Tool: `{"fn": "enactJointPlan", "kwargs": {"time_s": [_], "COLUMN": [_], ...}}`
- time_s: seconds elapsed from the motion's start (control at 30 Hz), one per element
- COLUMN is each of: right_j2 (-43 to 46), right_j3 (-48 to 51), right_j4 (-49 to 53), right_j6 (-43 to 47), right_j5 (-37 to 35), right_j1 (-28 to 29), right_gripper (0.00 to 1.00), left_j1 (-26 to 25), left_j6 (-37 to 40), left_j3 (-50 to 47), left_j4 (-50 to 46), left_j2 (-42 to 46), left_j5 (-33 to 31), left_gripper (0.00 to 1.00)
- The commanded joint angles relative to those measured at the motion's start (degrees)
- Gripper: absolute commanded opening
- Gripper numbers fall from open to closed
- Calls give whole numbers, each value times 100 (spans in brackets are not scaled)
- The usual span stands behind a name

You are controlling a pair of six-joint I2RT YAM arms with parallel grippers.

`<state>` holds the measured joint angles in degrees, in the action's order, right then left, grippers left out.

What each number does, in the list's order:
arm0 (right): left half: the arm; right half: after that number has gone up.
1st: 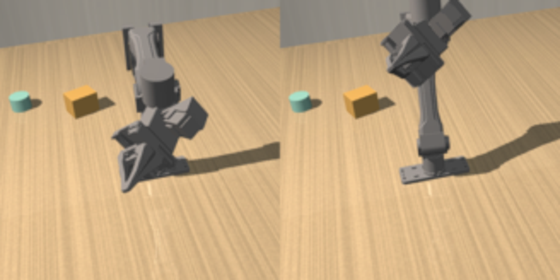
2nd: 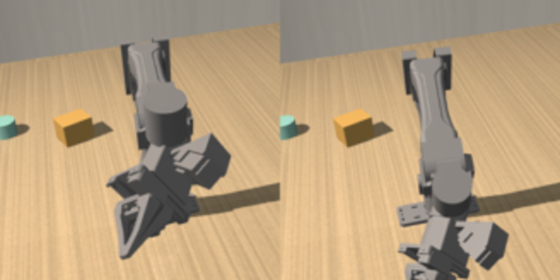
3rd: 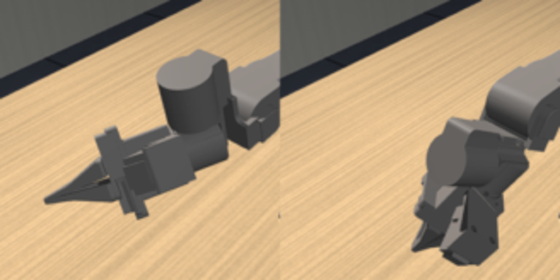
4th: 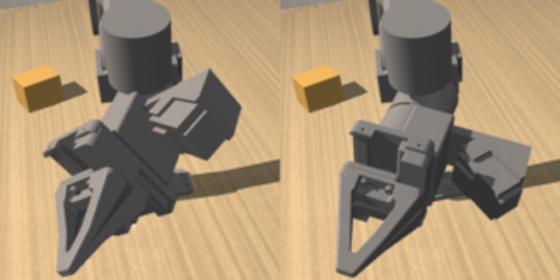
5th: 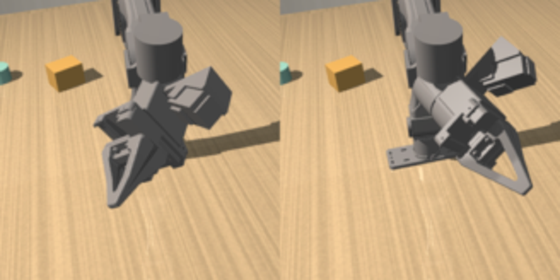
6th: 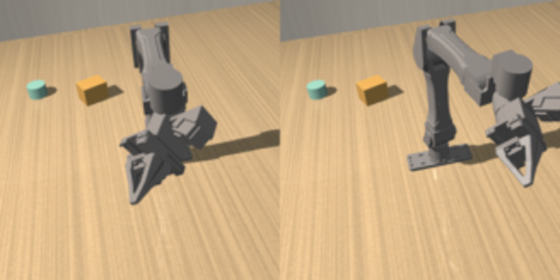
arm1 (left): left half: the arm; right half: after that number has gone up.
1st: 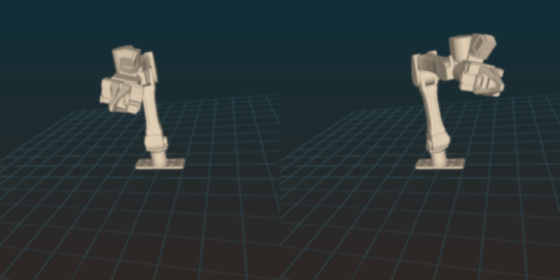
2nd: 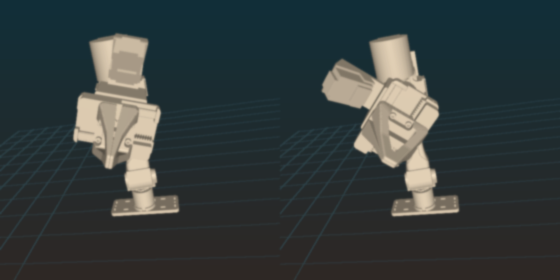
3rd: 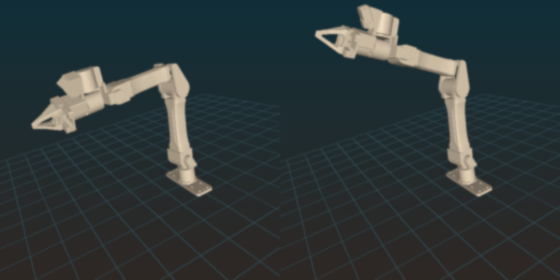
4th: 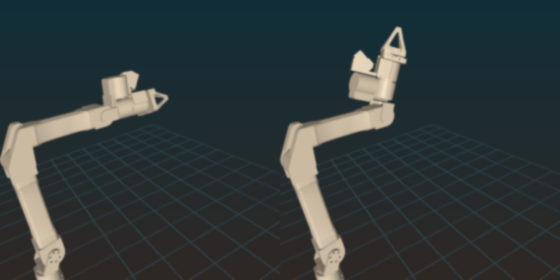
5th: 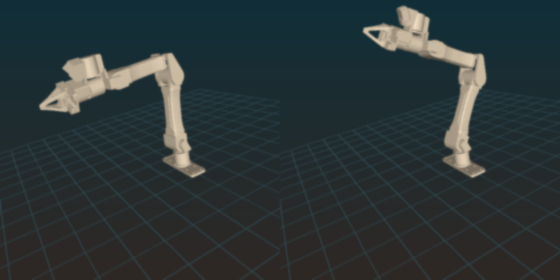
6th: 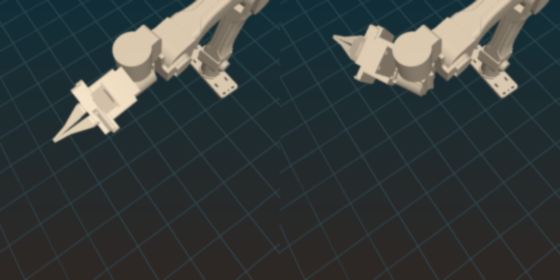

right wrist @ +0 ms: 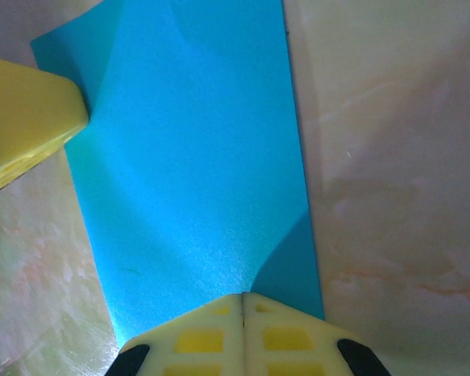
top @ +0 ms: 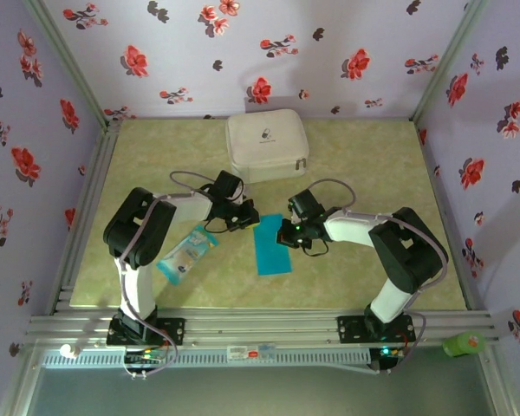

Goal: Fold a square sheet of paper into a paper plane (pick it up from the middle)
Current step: First fold the square sheet of paper in half at the center of the table.

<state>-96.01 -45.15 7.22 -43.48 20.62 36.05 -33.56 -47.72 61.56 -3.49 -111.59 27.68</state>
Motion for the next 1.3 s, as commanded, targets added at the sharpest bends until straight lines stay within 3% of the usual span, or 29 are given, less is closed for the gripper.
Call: {"fn": "enactJointPlan", "kwargs": {"time_s": [0.0, 0.43, 0.7, 1.27], "right_j2": [-234, -237, -230, -203], "right_j3": [288, 221, 241, 287], "right_j4": [719, 842, 829, 804], "right_j6": [38, 139, 136, 138], "right_j5": [-320, -309, -322, -343], "right_j1": [23, 16, 16, 16], "right_gripper": [0, 0, 0, 0], "left_j1": [201, 279, 252, 245], "left_j6": [-63, -201, -768, -843], "left_j3": [136, 150, -118, -169], "left_j4": [-341, -222, 349, 432], "left_j2": [-143, -178, -107, 35], "left_j5": [-885, -1050, -1142, -1336], "left_gripper": [3, 3, 3, 4]}}
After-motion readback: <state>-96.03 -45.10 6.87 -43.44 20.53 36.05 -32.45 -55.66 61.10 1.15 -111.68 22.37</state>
